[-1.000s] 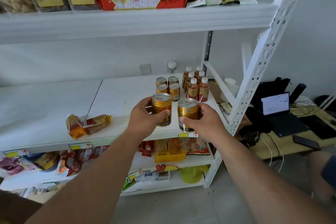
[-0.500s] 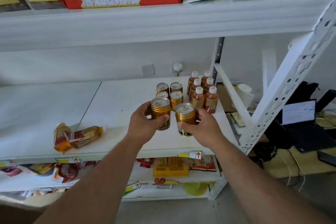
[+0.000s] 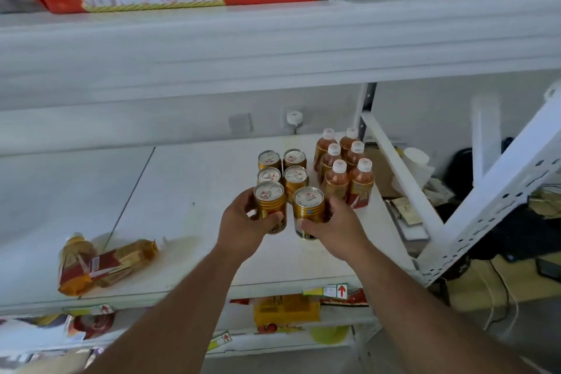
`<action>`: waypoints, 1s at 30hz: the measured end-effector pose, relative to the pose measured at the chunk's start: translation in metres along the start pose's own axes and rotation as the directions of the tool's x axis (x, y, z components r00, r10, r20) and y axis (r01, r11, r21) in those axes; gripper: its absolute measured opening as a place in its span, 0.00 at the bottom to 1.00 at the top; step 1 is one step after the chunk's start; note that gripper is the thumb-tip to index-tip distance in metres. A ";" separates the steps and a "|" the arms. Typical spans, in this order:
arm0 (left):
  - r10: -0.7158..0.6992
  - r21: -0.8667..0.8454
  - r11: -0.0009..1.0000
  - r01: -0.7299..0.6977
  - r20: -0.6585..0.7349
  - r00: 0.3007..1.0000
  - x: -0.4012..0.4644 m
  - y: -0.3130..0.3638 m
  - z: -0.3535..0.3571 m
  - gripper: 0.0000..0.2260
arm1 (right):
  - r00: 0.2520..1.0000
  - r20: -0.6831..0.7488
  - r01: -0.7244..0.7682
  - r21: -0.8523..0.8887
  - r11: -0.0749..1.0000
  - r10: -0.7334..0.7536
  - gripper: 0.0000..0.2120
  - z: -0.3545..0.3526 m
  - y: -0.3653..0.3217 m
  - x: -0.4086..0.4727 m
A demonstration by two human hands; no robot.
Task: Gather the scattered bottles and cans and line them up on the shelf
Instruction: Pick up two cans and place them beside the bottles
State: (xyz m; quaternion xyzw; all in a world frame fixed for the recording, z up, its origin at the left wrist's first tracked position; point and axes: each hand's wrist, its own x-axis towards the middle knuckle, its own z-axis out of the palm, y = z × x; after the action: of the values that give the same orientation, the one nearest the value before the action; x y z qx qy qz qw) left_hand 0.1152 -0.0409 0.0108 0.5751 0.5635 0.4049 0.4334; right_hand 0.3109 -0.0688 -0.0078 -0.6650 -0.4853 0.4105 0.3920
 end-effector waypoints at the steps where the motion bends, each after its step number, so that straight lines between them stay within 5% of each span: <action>1: 0.000 -0.010 1.000 0.000 0.008 1.000 0.004 -0.005 0.000 0.25 | 1.000 -0.012 -0.006 0.002 1.000 0.006 0.33 0.003 0.002 0.004; 30: 0.005 0.067 0.998 -0.005 0.000 1.000 0.054 -0.076 0.020 0.32 | 0.997 -0.070 -0.020 -0.011 1.000 0.019 0.35 0.038 0.039 0.056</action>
State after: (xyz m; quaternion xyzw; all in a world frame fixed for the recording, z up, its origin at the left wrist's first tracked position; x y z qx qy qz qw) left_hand 0.1136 0.0119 -0.0688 0.5907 0.5754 0.3867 0.4129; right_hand 0.2988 -0.0187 -0.0666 -0.6860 -0.4671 0.3880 0.4008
